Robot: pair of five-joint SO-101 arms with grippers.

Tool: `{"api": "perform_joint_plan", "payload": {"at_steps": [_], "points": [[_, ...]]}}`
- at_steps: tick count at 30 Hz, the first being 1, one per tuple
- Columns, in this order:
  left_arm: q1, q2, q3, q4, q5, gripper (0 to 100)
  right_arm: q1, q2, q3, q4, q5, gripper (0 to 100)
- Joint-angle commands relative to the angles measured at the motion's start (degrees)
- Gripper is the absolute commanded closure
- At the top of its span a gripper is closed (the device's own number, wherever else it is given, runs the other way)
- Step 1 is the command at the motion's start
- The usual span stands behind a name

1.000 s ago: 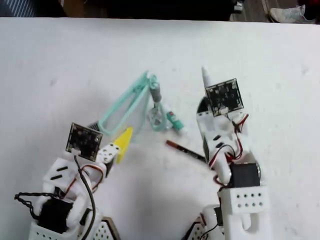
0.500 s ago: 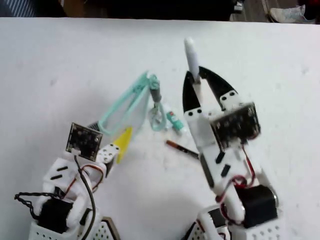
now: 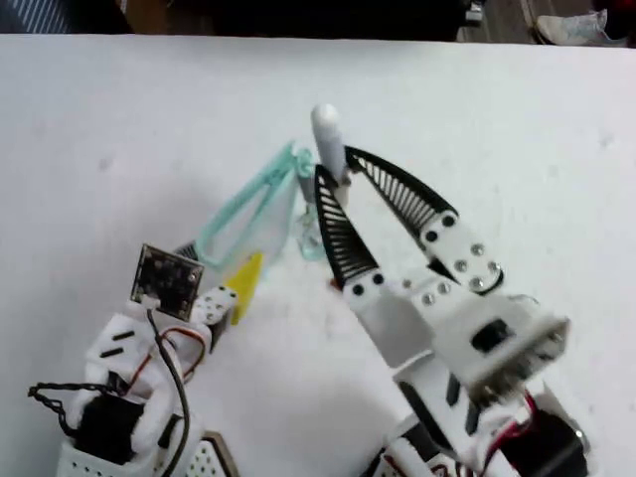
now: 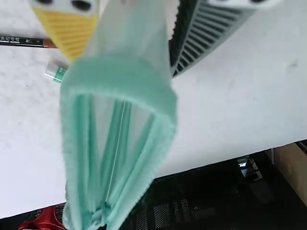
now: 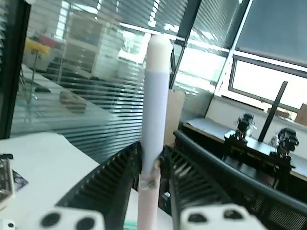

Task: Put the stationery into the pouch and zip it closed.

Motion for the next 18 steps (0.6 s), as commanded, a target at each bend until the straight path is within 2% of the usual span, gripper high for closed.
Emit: {"api": "perform_joint_plan", "payload": {"at_steps": [1, 13, 18], "points": [[-0.3, 0.2, -0.9, -2.3, 0.1, 77, -1.1, 0.7, -2.2, -1.4, 0.0, 96.4], [-0.1, 0.2, -0.7, -2.3, 0.1, 77, -1.3, 0.7, -0.9, -1.7, 0.0, 96.0], [-0.5, 0.2, -0.8, -2.4, 0.1, 77, -6.6, 1.5, 6.5, -17.2, 0.1, 96.4]]}}
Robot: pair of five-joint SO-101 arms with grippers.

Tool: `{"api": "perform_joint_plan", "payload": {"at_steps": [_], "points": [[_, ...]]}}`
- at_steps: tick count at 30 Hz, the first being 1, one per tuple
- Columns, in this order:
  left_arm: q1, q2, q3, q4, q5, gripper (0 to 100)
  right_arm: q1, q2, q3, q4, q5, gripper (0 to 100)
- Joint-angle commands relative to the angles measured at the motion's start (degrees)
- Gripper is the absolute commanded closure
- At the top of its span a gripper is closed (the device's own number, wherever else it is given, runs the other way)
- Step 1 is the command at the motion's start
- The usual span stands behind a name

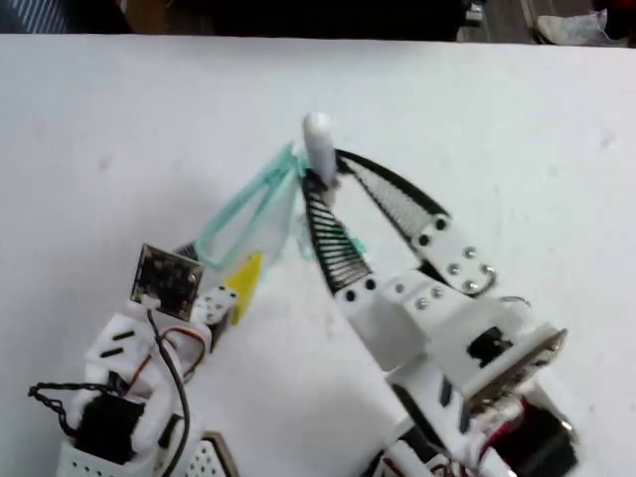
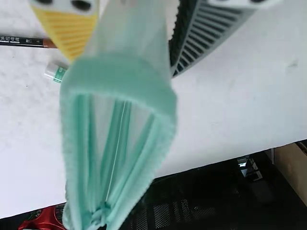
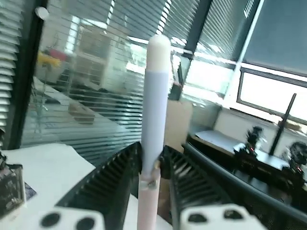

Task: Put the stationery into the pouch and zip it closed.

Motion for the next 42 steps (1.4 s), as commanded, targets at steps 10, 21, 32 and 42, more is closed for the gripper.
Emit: {"api": "perform_joint_plan", "payload": {"at_steps": [10, 21, 32, 42], "points": [[-0.6, 0.2, -0.5, -3.4, 0.1, 77, -4.4, 12.9, 5.5, -12.1, -0.4, 96.4], [-0.6, 0.2, -0.5, -3.5, 0.1, 77, -7.3, 4.9, 19.1, -13.1, -0.4, 96.3], [-0.6, 0.2, 2.5, -6.8, 0.1, 77, -8.0, 3.8, 17.1, -4.6, -0.4, 79.8], [-0.6, 0.2, 2.5, -6.6, 0.1, 77, 5.2, 4.0, 6.6, 6.3, -0.4, 79.8]]}}
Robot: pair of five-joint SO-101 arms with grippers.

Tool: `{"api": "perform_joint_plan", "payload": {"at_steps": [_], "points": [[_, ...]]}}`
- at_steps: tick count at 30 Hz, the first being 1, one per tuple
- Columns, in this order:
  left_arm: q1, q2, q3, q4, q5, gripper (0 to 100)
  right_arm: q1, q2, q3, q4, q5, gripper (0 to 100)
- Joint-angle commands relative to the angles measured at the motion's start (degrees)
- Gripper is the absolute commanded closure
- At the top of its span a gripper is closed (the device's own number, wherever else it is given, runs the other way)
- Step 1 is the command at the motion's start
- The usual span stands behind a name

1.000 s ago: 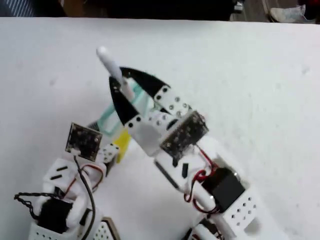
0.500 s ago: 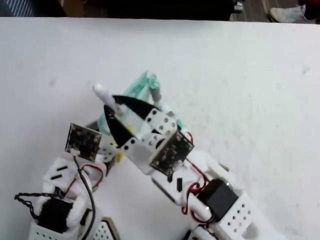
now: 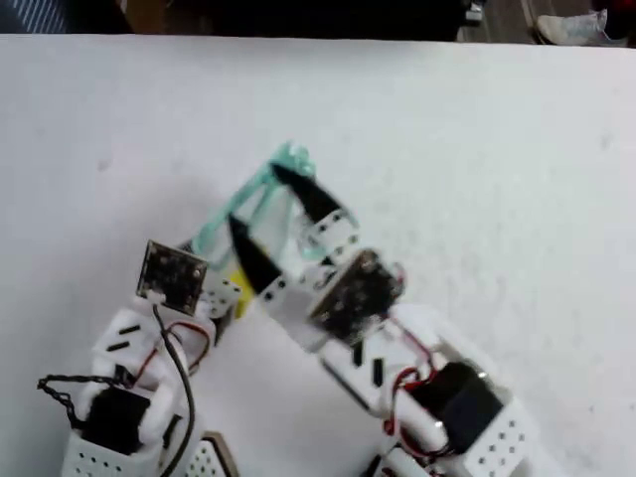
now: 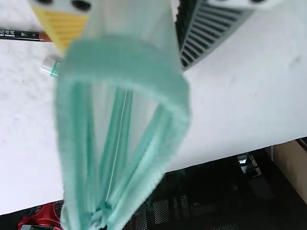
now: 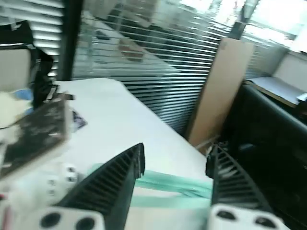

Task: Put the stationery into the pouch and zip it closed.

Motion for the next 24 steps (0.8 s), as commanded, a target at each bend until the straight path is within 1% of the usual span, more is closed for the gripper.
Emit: {"api": "perform_joint_plan", "payload": {"at_steps": [1, 3, 5, 7, 10, 12, 15, 18, 24], "points": [[-0.7, -0.7, -0.6, -1.3, 0.1, 77, 11.3, -0.2, -3.3, 3.0, -0.4, 80.2], [-1.3, -0.7, -0.7, -1.3, 0.1, 77, 17.3, -0.2, -1.5, 6.2, 0.0, 83.9], [-2.9, -0.7, -0.7, -1.5, 0.1, 77, 22.3, -0.7, 2.5, 10.1, 0.0, 90.4], [-4.5, -0.7, -0.9, -1.6, 0.3, 77, 26.0, -0.7, 8.1, 11.9, 0.1, 95.9], [-5.5, -0.7, -0.9, -1.6, 0.5, 77, 29.9, -0.6, 17.1, 11.6, 0.4, 97.9], [-5.5, -0.7, -0.9, -1.6, 0.5, 77, 30.5, -0.5, 23.0, 9.6, 3.0, 97.4], [-5.5, -0.7, -0.8, -1.6, 0.5, 77, 30.3, -0.7, 32.4, 3.4, 8.1, 97.4], [-5.5, -0.7, -0.7, -1.6, 0.5, 77, 30.5, -0.2, 39.3, -2.1, 9.7, 97.4], [-5.2, -0.7, -0.6, -1.6, 0.5, 77, 30.3, -0.1, 40.3, 0.0, 9.8, 97.4]]}}
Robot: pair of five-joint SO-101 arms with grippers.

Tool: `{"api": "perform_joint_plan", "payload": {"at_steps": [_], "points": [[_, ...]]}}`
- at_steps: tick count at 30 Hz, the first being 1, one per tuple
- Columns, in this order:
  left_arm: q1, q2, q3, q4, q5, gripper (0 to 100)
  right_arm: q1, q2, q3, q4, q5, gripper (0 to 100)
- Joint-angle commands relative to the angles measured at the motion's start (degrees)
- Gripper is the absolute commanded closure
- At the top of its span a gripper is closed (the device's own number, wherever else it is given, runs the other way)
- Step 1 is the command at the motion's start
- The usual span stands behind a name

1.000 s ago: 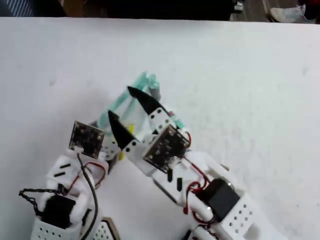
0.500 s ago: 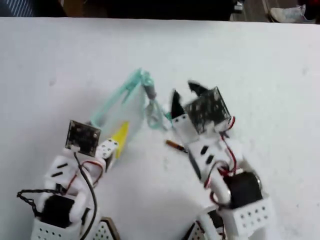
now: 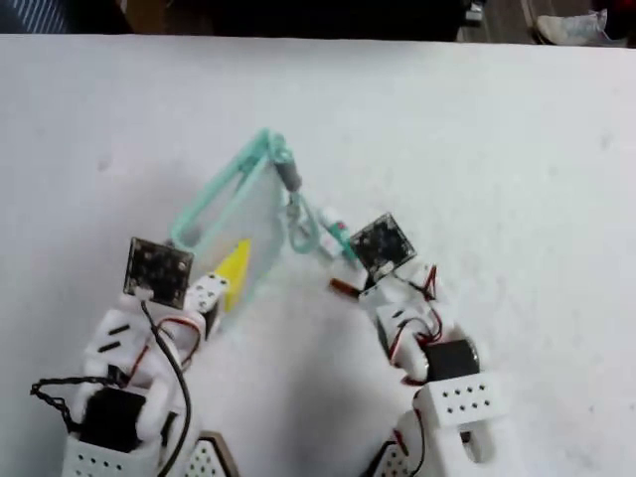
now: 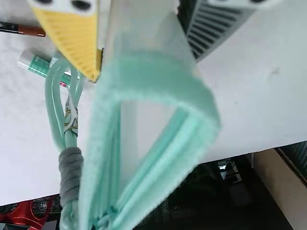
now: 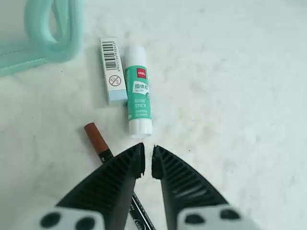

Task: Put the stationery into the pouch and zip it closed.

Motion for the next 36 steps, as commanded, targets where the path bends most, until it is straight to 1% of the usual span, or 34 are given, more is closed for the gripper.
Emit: {"api": "perform_joint_plan", "payload": {"at_steps": [1, 3, 7, 8, 10, 13, 21, 25, 28, 36], "points": [[-0.5, -0.7, -0.6, -1.6, 0.5, 77, 0.6, 0.0, -0.2, 0.2, 0.7, 97.2], [-0.5, -0.7, -0.6, -1.6, 0.5, 77, 0.7, 0.0, -0.1, 0.2, 0.7, 94.2], [-0.5, -0.7, -0.6, -1.6, 0.5, 77, 0.7, 0.0, 0.0, 1.5, 0.7, 81.3], [-0.5, -0.7, -0.6, -1.6, 0.5, 77, 0.7, 0.0, 0.0, 1.5, 0.7, 81.2], [-0.5, -0.7, -0.6, -1.6, 0.5, 77, 0.7, 0.5, -0.1, 1.5, 0.7, 84.3], [-0.5, -0.7, -0.6, -1.6, 0.5, 77, 0.7, 4.9, -1.9, 1.4, 0.8, 88.4], [-0.4, -0.7, -0.5, -1.6, 0.5, 77, 0.9, 26.2, -11.4, 1.4, 0.8, 88.6], [-0.4, -0.7, -0.5, -1.6, 0.5, 77, 0.6, 33.8, -14.8, 1.5, 0.9, 88.6], [-0.4, -0.7, -0.5, -1.6, 0.5, 77, 0.5, 36.0, -16.6, 3.2, 3.2, 88.6], [-0.4, -0.7, -0.5, -1.6, 0.5, 77, 0.5, 38.5, -17.8, 3.4, 3.6, 88.6]]}}
